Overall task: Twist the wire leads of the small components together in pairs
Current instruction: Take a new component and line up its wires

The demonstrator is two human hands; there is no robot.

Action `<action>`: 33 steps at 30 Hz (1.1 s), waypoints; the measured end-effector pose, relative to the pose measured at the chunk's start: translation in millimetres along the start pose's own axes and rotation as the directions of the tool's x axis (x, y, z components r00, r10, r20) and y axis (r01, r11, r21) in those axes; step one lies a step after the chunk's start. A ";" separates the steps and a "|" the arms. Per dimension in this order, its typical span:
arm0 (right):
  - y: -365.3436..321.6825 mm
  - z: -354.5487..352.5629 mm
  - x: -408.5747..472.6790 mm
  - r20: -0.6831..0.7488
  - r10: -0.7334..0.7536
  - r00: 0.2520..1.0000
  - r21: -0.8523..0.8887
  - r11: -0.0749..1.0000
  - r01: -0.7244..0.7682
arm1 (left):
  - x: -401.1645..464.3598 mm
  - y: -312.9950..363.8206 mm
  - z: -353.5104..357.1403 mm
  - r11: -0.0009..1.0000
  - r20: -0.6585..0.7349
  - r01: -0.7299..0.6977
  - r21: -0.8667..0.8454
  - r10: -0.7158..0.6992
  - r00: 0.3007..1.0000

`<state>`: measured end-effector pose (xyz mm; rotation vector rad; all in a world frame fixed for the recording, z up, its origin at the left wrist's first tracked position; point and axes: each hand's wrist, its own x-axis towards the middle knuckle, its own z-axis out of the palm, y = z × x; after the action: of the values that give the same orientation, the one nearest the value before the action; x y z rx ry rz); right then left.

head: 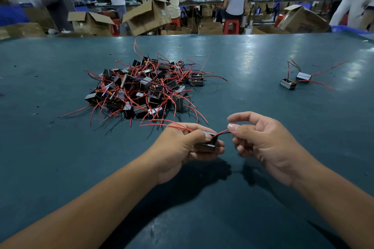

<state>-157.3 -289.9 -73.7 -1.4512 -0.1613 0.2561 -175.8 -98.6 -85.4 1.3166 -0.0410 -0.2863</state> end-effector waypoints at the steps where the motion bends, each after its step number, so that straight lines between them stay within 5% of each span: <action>1: 0.3 -0.3 0.0 0.005 -0.008 1.000 0.003 1.000 0.008 | -0.2 0.9 0.2 1.000 -0.005 -0.010 -0.003 0.010 1.000; 8: -1.2 -4.3 -0.8 0.039 -0.084 0.996 0.033 0.996 0.083 | -0.8 3.3 0.0 0.998 -0.046 -0.068 -0.011 0.067 0.997; 18: 0.8 -8.5 -2.9 0.012 -0.404 0.915 -0.430 0.824 0.370 | 2.1 0.1 -1.8 0.996 -0.002 -0.031 -0.082 0.031 1.000; 33: -2.1 -8.2 -4.7 0.055 -0.451 0.891 -0.514 0.752 0.412 | -1.6 1.3 -1.4 0.998 0.119 0.049 -0.043 -0.044 0.992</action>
<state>-159.5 -299.2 -72.4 -1.9024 -0.5354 -0.2483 -176.8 -96.7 -84.3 1.2552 -0.1029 -0.4022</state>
